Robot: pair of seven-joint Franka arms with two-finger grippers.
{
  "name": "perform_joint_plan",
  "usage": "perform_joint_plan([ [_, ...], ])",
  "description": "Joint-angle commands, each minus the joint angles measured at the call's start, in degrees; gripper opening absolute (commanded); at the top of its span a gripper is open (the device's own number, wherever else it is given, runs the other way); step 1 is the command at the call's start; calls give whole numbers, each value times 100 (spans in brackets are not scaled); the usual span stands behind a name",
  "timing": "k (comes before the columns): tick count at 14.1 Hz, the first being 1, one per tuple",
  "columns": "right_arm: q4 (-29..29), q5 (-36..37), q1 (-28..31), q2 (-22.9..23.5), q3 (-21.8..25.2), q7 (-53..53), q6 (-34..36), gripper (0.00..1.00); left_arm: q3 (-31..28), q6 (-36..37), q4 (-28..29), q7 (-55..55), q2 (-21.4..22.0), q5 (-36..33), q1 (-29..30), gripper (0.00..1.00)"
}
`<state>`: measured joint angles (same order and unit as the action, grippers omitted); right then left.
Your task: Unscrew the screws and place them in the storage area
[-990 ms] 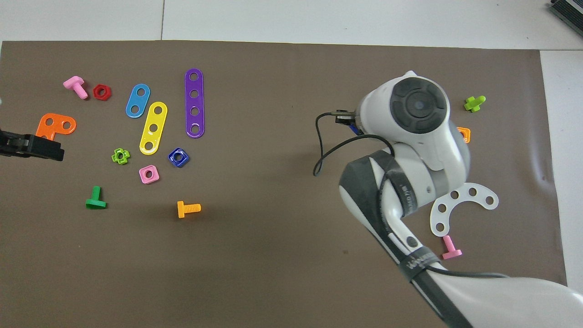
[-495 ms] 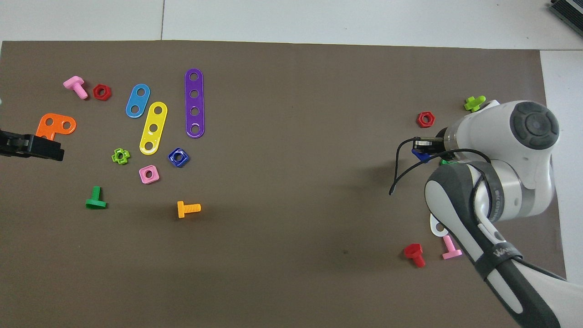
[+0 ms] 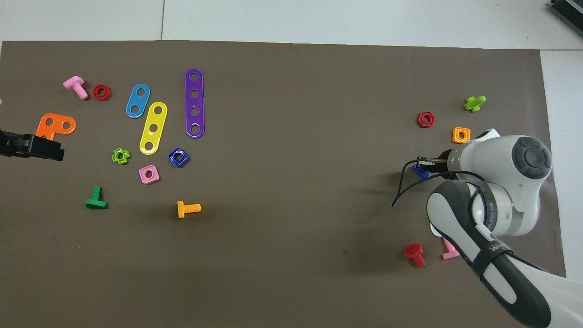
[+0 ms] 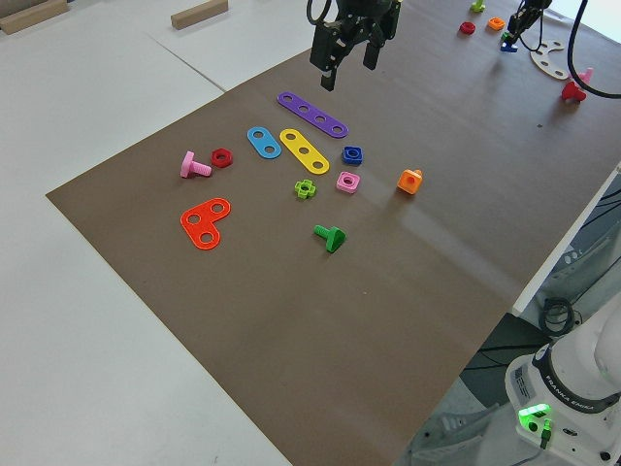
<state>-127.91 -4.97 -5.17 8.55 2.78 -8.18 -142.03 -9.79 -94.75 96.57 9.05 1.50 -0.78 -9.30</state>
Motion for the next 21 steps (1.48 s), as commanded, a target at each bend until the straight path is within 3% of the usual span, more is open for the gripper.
perform_joint_plan([
  [1,-50,-198,129,173,-50,168,-316,30,12,-105,134,70,105,-133,25,100],
  [2,-50,-189,165,209,-50,133,-343,76,12,-105,134,70,105,-133,25,100],
  [3,-7,-189,139,209,-50,124,-317,97,12,-105,134,70,105,-133,25,100],
  [5,203,-180,77,-27,-32,115,-47,99,12,-105,134,70,105,-133,25,100],
  [9,2019,30,200,-318,64,106,2279,100,12,-105,134,70,105,-133,25,100],
  [13,3077,136,297,-520,73,-77,3573,100,12,-105,134,70,105,-133,25,100],
  [15,3202,293,332,-791,65,-131,4233,100,21,-105,134,70,105,-133,25,100],
  [18,2720,391,613,-1354,47,88,4534,100,12,-105,134,70,105,-133,25,100],
  [21,3164,409,569,-1347,30,177,4700,100,12,-105,134,70,105,-133,25,100],
])
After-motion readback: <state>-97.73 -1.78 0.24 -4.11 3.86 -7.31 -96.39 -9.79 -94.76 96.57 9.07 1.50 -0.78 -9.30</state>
